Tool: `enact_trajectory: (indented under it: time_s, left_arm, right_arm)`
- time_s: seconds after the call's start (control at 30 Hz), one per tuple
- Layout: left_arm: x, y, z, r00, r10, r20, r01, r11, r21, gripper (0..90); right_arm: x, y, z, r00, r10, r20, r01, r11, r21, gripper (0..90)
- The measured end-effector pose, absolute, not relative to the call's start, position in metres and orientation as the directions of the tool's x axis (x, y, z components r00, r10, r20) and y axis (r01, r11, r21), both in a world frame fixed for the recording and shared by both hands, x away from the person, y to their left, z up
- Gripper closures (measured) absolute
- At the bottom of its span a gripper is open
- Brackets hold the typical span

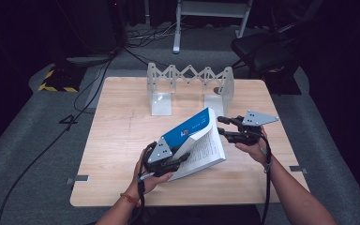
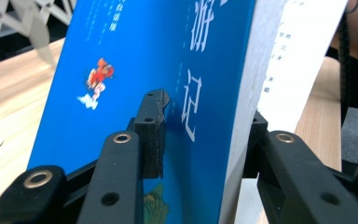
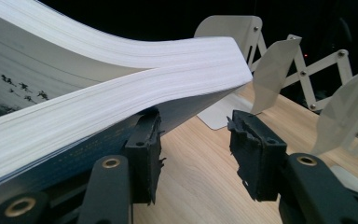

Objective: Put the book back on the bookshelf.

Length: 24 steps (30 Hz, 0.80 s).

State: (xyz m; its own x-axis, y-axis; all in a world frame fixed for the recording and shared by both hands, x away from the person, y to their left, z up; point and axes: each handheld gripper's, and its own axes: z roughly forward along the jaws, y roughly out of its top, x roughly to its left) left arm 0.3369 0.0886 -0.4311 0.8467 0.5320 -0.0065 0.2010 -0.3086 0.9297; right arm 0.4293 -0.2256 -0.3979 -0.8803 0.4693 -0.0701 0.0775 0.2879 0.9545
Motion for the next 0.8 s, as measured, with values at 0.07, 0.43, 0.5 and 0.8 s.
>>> enact_trajectory:
  time_s: [0.07, 0.43, 0.5, 0.8]
  left_arm:
    - [0.34, 0.081, -0.43, 0.855, 0.518, -0.005, 0.19, -0.305, 0.933, 62.5]
    - [0.353, 0.043, -0.427, 0.887, 0.462, -0.021, 0.164, -0.27, 0.949, 60.9]
    - [0.352, 0.042, -0.427, 0.888, 0.46, -0.024, 0.163, -0.265, 0.95, 60.7]
    - [0.342, 0.064, -0.425, 0.875, 0.484, -0.007, 0.159, -0.275, 0.948, 60.8]
  right_arm:
    - [0.43, -0.231, -0.397, -0.87, 0.486, -0.079, 0.07, 0.28, 0.958, 53.8]
    - [0.427, -0.262, -0.383, -0.815, 0.566, -0.124, 0.037, 0.266, 0.963, 56.6]
    - [0.426, -0.264, -0.38, -0.813, 0.566, -0.135, 0.023, 0.264, 0.964, 56.9]
    - [0.417, -0.248, -0.372, -0.843, 0.53, -0.092, 0.031, 0.218, 0.975, 56.8]
